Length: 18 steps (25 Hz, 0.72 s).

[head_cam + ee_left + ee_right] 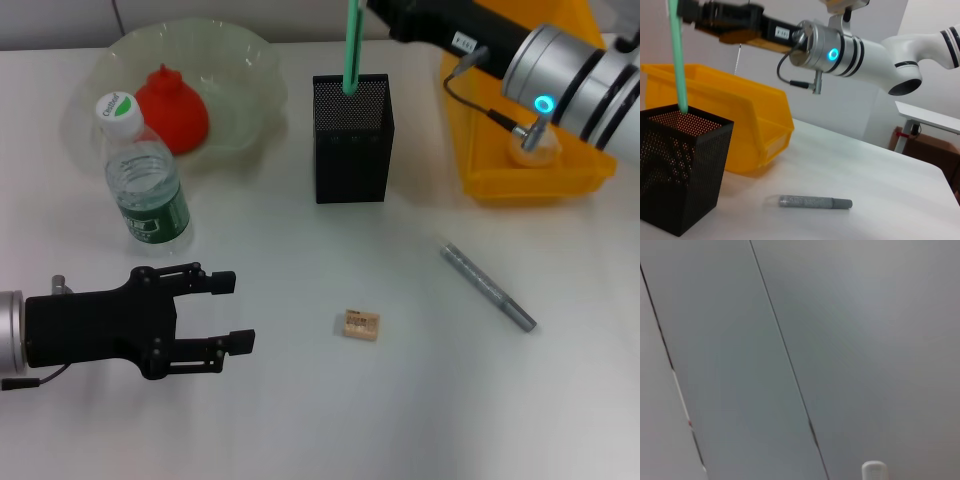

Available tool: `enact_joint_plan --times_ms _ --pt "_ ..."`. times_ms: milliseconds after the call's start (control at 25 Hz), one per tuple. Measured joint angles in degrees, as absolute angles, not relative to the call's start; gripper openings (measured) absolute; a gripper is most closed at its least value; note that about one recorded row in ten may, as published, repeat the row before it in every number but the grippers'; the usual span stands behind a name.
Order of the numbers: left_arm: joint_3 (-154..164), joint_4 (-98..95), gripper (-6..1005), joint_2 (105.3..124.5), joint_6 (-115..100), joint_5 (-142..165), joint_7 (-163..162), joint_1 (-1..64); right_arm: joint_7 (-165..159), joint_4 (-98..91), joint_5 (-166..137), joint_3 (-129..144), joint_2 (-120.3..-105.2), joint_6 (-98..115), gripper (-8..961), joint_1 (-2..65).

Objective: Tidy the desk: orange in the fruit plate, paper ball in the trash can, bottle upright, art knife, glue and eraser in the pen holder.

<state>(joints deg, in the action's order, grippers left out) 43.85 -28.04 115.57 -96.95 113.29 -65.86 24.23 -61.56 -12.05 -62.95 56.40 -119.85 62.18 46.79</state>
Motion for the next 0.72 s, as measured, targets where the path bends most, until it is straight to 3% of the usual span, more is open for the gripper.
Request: enact_joint_plan --times_ms 320,480,520,720 --pt "43.67 -28.11 784 115.56 -96.76 113.08 -65.85 24.25 -68.65 -16.37 -63.67 64.78 -119.5 59.82 279 45.72" --pt "43.51 -28.13 784 115.53 -96.79 113.01 -66.18 24.24 -79.6 -27.23 -68.46 71.36 -118.73 60.39 380 42.24" --pt "43.51 -28.13 784 115.51 -96.88 113.08 -66.22 24.21 -89.04 -38.12 -75.97 73.21 -117.99 61.63 406 39.3" --pt "43.5 -28.13 784 115.41 -96.93 113.09 -66.25 23.82 -109.54 -58.17 -99.78 71.65 -117.02 73.09 570 37.57"
